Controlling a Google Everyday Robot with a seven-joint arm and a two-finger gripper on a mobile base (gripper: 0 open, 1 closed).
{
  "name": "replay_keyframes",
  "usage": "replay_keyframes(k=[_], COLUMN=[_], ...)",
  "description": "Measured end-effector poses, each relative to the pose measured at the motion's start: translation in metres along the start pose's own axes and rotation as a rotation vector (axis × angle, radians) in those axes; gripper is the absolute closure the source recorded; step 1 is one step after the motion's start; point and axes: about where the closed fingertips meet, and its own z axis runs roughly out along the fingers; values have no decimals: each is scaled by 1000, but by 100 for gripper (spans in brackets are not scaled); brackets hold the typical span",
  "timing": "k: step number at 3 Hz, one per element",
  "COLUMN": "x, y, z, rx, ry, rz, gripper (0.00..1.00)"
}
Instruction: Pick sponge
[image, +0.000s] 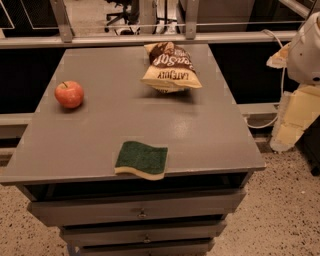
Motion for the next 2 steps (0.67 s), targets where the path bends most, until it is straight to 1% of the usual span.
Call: replay_keyframes(k=[1, 2], x=[0, -11], y=[0, 13], z=[0, 19], rx=[0, -17], ry=[0, -142], rz=[0, 21], gripper=[0, 0])
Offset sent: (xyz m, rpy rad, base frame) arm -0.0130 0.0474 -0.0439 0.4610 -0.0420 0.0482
